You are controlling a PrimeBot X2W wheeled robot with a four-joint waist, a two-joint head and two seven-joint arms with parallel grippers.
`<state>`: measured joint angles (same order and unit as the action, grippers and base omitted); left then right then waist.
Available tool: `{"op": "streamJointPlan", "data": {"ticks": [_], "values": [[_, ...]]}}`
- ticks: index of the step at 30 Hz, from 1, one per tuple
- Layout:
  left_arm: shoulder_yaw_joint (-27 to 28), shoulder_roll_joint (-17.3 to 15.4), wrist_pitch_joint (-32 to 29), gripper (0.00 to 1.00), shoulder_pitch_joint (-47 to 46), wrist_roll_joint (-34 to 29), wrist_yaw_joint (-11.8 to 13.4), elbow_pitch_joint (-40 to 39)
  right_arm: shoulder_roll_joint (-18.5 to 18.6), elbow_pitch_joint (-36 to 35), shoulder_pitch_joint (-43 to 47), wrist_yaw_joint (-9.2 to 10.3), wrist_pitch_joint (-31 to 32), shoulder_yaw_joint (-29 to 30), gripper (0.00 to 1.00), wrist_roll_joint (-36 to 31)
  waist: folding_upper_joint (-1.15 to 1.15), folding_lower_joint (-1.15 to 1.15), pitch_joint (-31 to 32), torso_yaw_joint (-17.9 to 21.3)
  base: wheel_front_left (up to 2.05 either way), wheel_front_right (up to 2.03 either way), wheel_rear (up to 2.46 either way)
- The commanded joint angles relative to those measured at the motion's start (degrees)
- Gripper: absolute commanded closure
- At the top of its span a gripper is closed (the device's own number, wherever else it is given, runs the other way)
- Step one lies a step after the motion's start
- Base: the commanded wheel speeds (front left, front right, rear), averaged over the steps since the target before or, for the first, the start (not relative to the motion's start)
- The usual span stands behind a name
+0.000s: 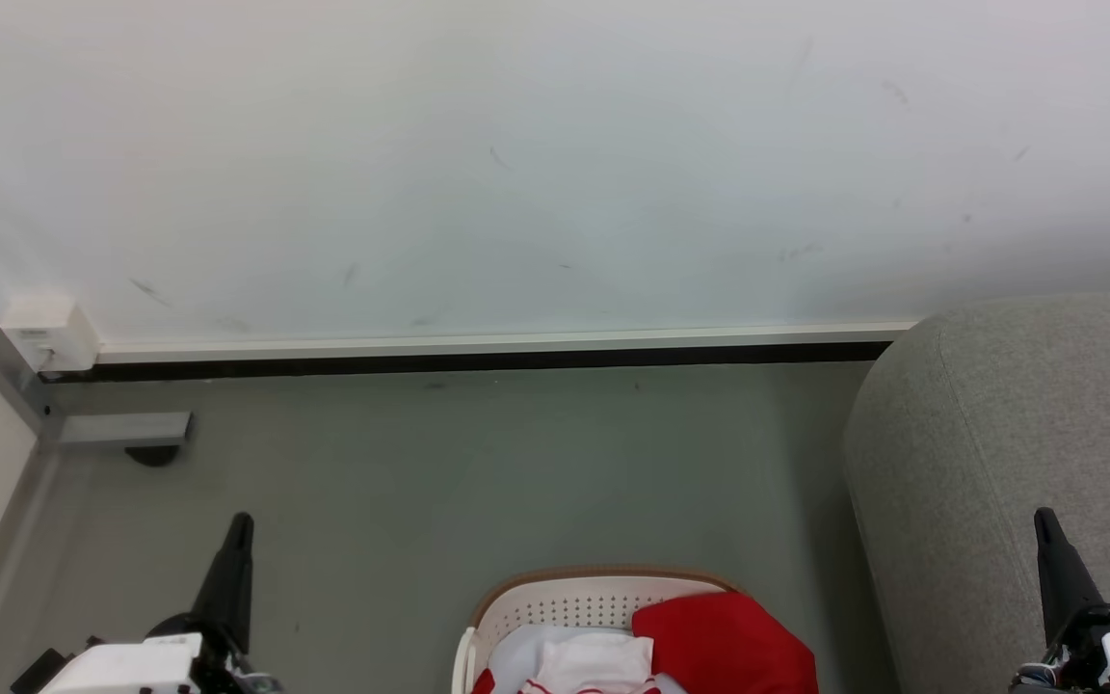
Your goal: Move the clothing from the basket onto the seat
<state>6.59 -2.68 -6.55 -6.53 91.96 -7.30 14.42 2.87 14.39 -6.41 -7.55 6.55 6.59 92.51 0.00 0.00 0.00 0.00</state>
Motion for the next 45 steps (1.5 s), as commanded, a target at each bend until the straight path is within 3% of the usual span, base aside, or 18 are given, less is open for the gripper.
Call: {"op": "streamJointPlan", "data": {"ticks": [1,30,31,45], "values": [[0.12,-0.42,-0.25,1.0,-0.38,0.71,-0.4,0.07,0.01,0.07,-0.56,0.13,0.23,0.23,1.0,-0.4,0.0,0.0,0.0,0.0,0.0,0.0,0.0],[0.12,-0.42,-0.25,1.0,-0.38,0.71,-0.4,0.07,0.0,0.07,-0.55,0.13,0.23,0.23,1.0,-0.4,0.0,0.0,0.0,0.0,0.0,0.0,0.0],[0.0,0.02,0.03,0.0,0.0,-0.01,0.0,0.04,-0.01,0.03,0.0,0.0,-0.01,-0.02,0.0,0.0,0.0,0.0,0.0,0.0,0.0,0.0,0.0],[-0.91,0.37,3.27,0.0,1.5,-2.2,0.14,-1.33,-0.33,-0.47,0.79,0.01,-3.14,-3.23,0.0,-1.24,0.0,0.0,-0.09,0.14,0.0,0.0,0.0]]}}
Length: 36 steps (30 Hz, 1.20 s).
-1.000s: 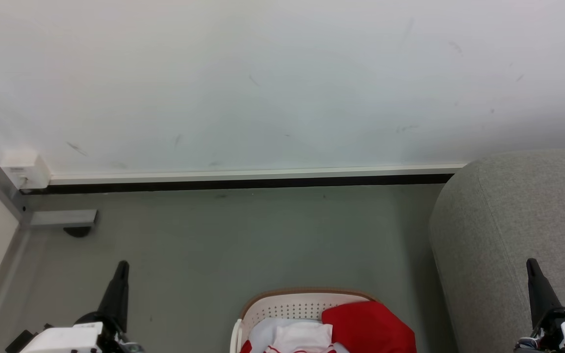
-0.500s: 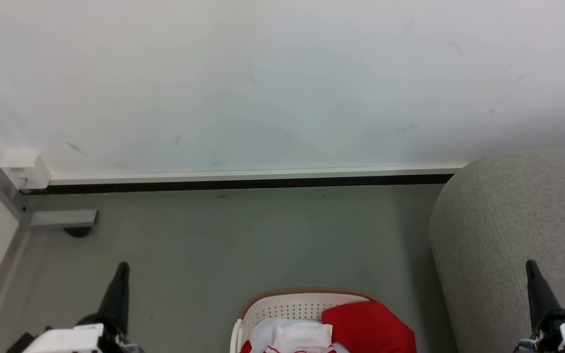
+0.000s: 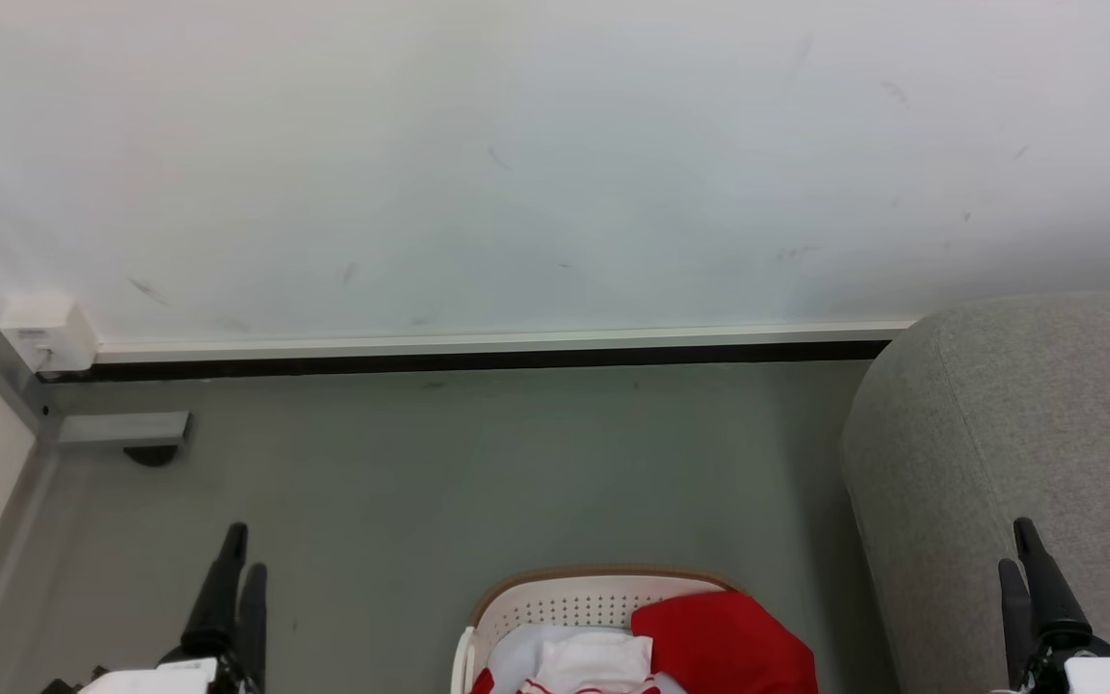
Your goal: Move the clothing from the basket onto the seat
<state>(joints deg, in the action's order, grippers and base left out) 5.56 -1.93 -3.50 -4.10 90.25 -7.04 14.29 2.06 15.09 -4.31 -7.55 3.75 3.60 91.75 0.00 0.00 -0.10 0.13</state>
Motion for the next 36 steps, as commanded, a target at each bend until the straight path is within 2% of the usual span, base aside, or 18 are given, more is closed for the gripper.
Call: {"op": "streamJointPlan", "data": {"ticks": [1,14,18,25,30,36], "values": [[0.1,-0.39,0.48,0.0,-0.92,-1.23,-0.13,-1.57,0.51,-1.35,-1.37,0.01,-0.64,-0.52,0.0,-0.83,0.0,0.0,0.0,0.03,0.0,0.0,0.0],[-0.78,-0.54,3.75,0.0,-0.66,-14.1,-0.2,-3.96,0.94,-3.51,-1.78,0.02,-4.01,-3.13,0.0,-10.57,0.0,0.0,-0.12,0.15,0.0,0.0,0.0],[-1.19,-0.58,4.66,0.0,-0.6,-20.65,-0.23,-5.03,0.95,-4.15,-1.86,0.03,-4.91,-3.54,0.0,-14.73,0.0,0.0,-0.19,0.24,0.0,0.0,0.0],[-1.59,-0.65,6.18,0.0,-0.17,-30.14,-0.02,-6.49,1.14,-5.84,-1.93,0.03,-6.43,-4.31,0.0,-25.51,0.0,0.0,-0.45,0.3,0.0,0.0,0.0],[-2.87,-0.7,7.19,0.0,-0.4,-39.5,0.71,-7.04,0.95,-5.78,-1.57,0.04,-7.44,-4.75,0.0,-31.43,0.0,0.0,-0.57,0.28,0.0,0.0,0.0],[-3.82,-0.77,8.32,0.0,-0.67,-46.3,1.76,-7.31,0.87,-5.14,-1.91,0.04,-8.58,-5.77,0.0,-38.21,0.0,0.0,-0.74,0.35,0.0,0.0,0.0]]}}
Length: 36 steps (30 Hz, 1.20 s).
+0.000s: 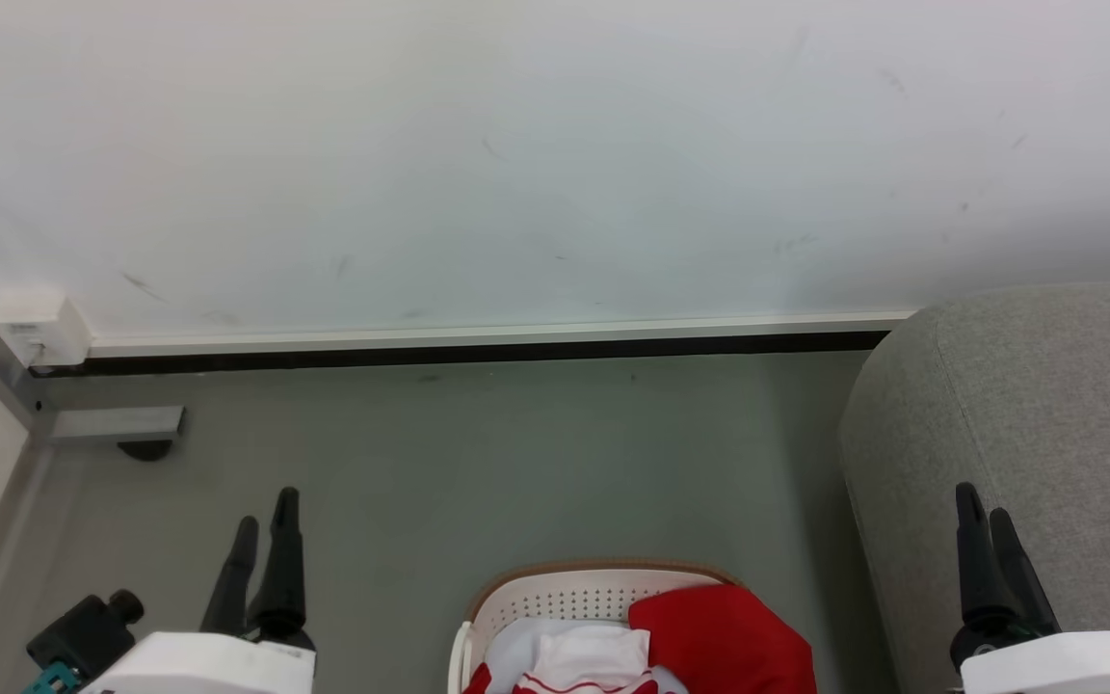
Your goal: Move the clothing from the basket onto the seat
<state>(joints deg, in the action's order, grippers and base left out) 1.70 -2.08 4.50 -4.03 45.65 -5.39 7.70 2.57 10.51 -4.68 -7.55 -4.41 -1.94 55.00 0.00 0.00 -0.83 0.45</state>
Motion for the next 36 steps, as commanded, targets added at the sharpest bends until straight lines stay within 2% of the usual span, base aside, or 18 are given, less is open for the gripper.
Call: {"op": "streamJointPlan", "data": {"ticks": [1,19,36], "values": [[-0.08,-0.68,0.5,0.0,-0.7,-2.71,0.31,-0.56,0.37,-0.51,-1.63,0.04,-0.57,-0.41,0.0,-2.62,0.0,0.0,-0.02,0.06,0.0,0.0,0.0],[-3.59,-2.1,3.56,0.0,-0.31,-16.35,4.82,0.7,0.42,2.68,-2.55,0.06,-3.64,-1.43,0.0,-21.69,0.0,0.0,0.12,0.26,0.0,0.0,0.0],[-4.95,-2.58,5.98,0.0,-0.34,-24.81,5.87,0.77,0.35,5.62,-3.06,0.08,-5.98,-2.54,0.0,-31.64,0.0,0.0,0.07,0.61,0.0,0.0,0.0]]}}
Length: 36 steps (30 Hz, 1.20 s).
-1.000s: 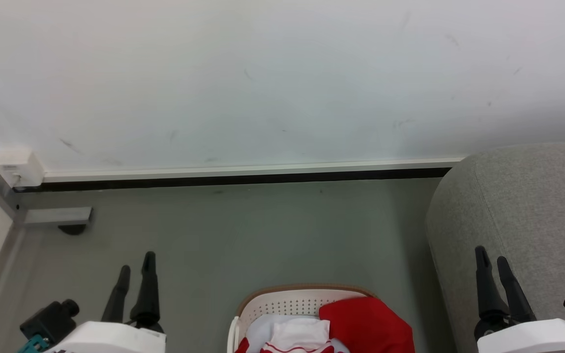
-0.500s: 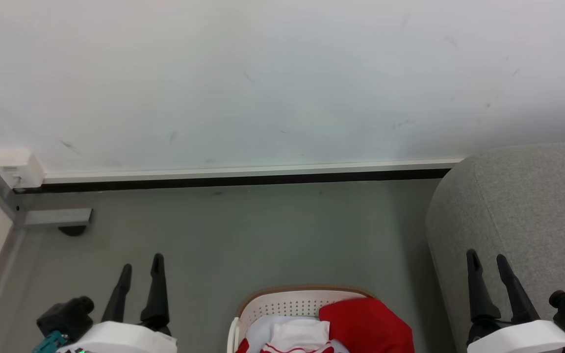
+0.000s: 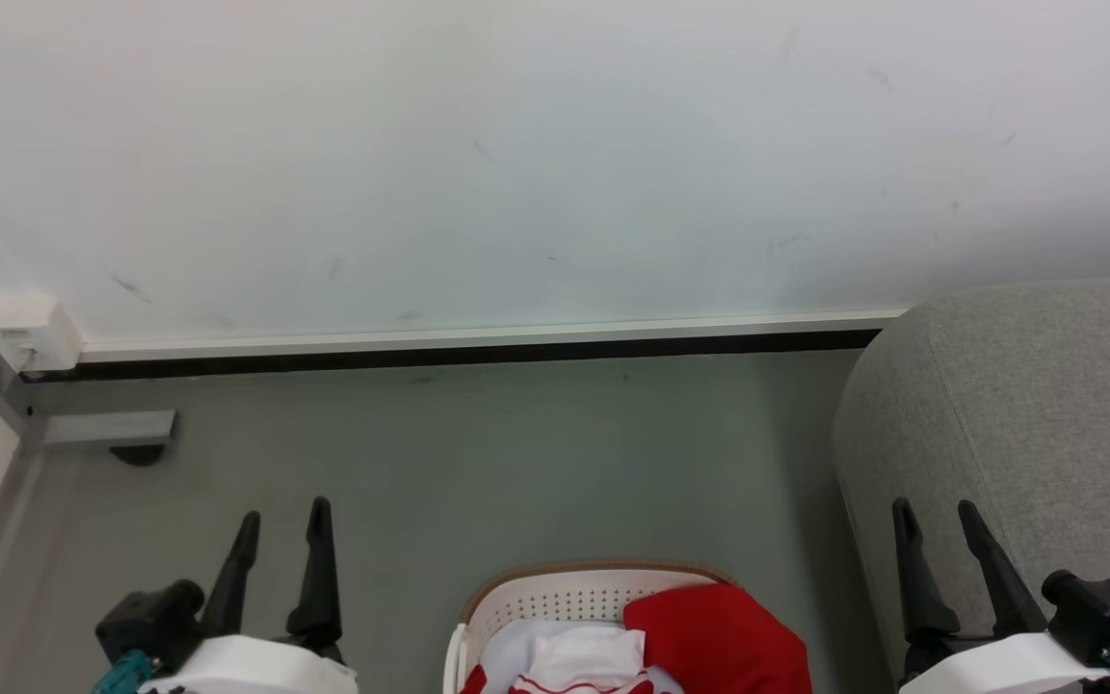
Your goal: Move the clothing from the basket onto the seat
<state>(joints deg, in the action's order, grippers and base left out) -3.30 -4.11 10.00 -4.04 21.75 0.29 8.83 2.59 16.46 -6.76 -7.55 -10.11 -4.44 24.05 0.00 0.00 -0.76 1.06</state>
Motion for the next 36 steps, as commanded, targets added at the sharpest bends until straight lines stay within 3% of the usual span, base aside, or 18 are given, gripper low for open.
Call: {"op": "streamJointPlan", "data": {"ticks": [1,36], "values": [[0.01,-0.56,0.55,0.0,-0.37,-1.48,0.18,-0.35,0.33,-0.18,-1.01,0.08,-0.38,-0.13,0.0,-1.22,0.0,0.0,0.0,0.02,0.0,0.0,0.0],[0.17,0.29,4.62,0.0,0.55,-16.64,-0.05,-1.2,0.47,-0.33,-1.03,0.11,-4.51,-1.8,0.0,-14.25,0.0,0.0,0.01,0.74,0.0,0.0,0.0]]}}
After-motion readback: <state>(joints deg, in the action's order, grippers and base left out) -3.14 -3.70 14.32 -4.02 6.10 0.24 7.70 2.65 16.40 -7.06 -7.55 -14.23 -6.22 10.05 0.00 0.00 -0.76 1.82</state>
